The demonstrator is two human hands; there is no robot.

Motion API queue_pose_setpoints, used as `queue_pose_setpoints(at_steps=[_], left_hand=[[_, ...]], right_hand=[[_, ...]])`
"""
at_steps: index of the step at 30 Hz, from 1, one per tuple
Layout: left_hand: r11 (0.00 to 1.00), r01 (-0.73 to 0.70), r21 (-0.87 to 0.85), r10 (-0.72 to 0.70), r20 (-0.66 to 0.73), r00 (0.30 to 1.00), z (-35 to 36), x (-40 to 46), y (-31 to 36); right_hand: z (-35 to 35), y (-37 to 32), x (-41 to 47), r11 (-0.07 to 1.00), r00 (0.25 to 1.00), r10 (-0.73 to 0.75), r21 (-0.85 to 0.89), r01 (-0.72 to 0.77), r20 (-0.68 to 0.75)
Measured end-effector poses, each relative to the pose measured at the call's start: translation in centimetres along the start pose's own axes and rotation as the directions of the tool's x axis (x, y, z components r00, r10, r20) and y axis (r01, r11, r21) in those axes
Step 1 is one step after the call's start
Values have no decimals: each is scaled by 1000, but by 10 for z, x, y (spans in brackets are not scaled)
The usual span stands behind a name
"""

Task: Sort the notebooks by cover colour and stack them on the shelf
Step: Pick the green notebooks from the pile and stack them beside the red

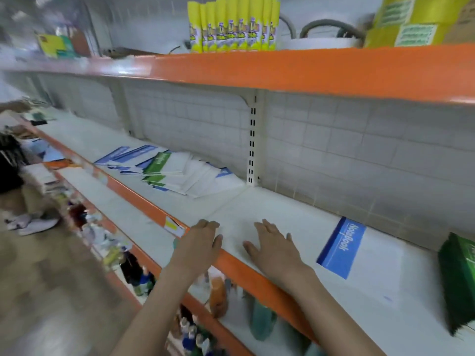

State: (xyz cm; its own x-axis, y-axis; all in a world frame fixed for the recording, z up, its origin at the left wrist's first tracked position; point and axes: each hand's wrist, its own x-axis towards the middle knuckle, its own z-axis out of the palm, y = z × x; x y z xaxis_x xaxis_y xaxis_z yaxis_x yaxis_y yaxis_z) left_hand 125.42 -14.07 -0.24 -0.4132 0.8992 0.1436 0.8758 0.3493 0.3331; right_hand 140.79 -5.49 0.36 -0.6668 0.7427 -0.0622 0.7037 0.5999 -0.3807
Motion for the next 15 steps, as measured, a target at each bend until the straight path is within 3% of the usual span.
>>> queue_pose_setpoints(at_steps=[15], left_hand=[[966,219,137,-217,-34,976,-61,-18,-176]], right_hand=[[67,-151,85,964,964,-264,16,264,-1]])
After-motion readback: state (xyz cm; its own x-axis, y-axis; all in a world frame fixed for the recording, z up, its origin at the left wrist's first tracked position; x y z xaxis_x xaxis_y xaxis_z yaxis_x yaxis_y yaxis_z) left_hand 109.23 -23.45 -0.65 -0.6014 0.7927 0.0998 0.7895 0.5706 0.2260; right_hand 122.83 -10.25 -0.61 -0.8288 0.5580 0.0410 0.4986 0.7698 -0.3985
